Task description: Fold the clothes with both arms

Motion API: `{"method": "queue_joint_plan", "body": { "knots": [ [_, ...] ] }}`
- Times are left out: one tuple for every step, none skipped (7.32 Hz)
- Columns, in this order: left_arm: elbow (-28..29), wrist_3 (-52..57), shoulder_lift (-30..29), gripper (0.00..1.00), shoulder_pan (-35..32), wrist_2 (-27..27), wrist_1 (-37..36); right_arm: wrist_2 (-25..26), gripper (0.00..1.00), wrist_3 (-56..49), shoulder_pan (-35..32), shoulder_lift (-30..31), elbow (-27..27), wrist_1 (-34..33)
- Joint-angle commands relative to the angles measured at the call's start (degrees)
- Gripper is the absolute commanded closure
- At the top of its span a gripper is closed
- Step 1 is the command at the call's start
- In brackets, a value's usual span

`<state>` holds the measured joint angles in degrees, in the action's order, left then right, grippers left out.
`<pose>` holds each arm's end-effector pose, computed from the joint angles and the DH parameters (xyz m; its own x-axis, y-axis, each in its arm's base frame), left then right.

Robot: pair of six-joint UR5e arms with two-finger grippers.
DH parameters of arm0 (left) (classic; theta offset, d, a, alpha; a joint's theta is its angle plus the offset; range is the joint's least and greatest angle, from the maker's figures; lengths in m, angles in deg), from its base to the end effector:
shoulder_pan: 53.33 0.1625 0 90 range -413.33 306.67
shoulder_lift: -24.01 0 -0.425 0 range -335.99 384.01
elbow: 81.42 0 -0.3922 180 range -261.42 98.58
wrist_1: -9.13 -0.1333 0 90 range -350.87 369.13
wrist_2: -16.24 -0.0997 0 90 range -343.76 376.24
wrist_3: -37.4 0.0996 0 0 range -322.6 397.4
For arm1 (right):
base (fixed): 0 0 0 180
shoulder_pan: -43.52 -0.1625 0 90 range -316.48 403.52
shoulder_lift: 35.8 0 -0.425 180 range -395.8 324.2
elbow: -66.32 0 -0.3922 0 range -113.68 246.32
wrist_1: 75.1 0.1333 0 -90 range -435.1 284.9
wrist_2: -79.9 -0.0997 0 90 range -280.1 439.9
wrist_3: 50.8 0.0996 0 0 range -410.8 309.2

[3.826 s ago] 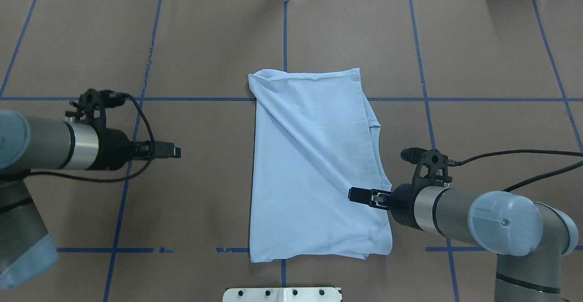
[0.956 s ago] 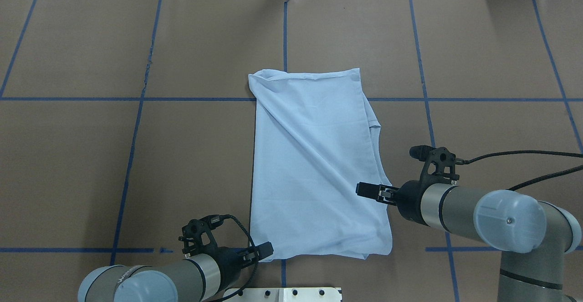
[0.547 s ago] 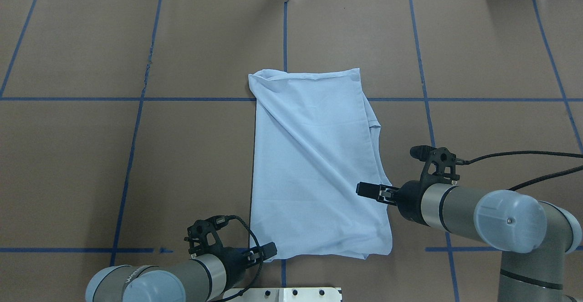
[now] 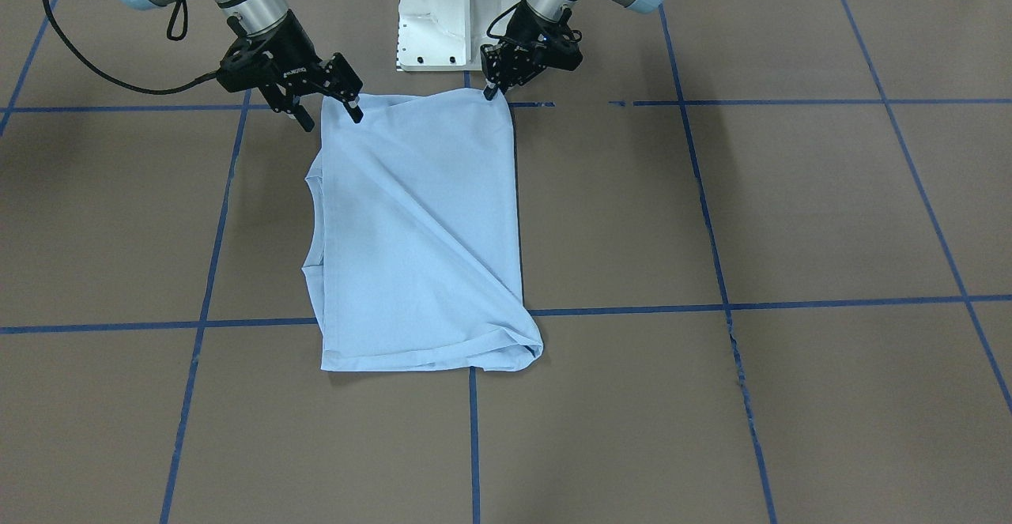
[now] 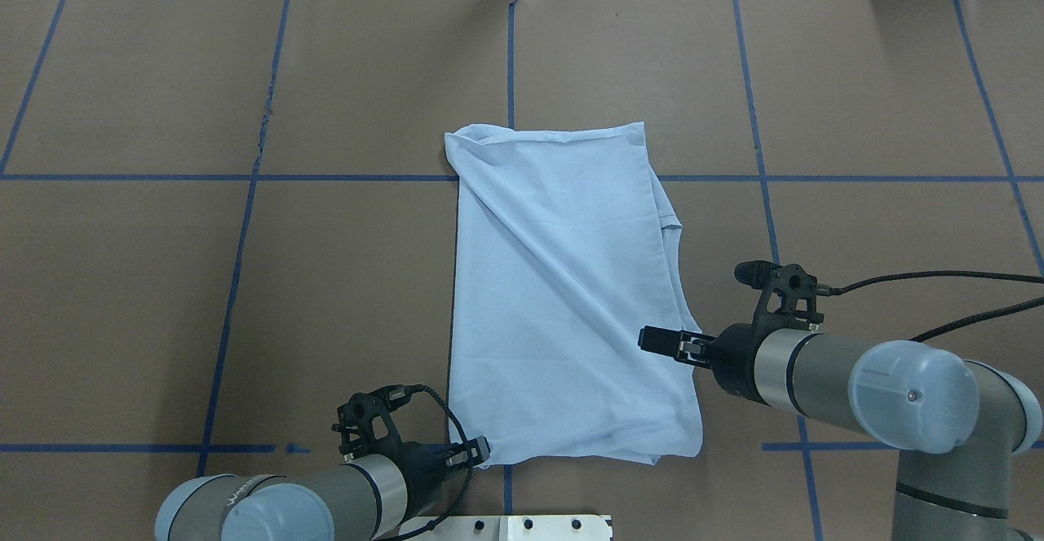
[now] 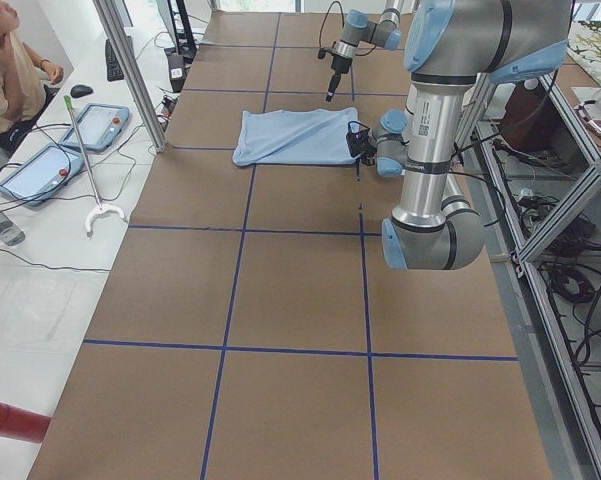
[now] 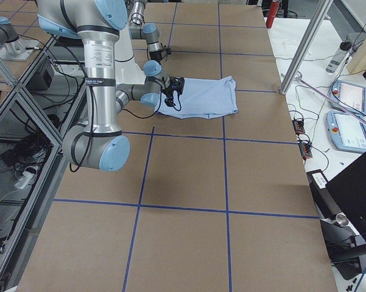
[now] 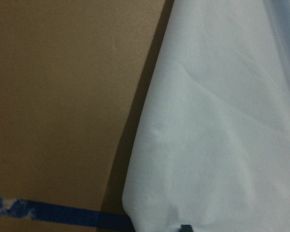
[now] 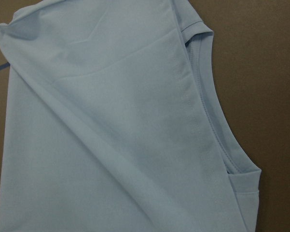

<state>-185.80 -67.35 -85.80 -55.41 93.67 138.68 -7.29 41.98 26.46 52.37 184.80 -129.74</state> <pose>0.5837 -0.1763 0.2735 0.2084 -0.2562 -0.9439 0.3074 0.9333 -0.1855 -0.4221 -0.2741 0.3395 0.3771 0.1664 0.9111 -0.3544 0.9348 -0.0240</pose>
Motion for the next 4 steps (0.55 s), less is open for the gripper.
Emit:
{"method": "queue_joint_plan", "body": {
  "knots": [
    [-0.21,0.07,0.04,1.00,-0.21,0.00,0.00,1.67,0.02,13.32,2.18,-0.28,1.65,-5.96],
    [-0.30,0.07,0.04,1.00,-0.03,0.09,0.00,2.81,0.03,21.57,5.51,-1.24,4.11,-12.97],
    [-0.30,-0.02,0.04,1.00,-0.03,0.09,0.09,2.47,0.07,28.53,7.89,-4.12,5.00,-21.05],
    [-0.30,-0.02,0.04,1.00,-0.03,0.09,0.09,2.73,0.10,33.38,11.31,-8.24,3.97,-29.39]
  ]
}}
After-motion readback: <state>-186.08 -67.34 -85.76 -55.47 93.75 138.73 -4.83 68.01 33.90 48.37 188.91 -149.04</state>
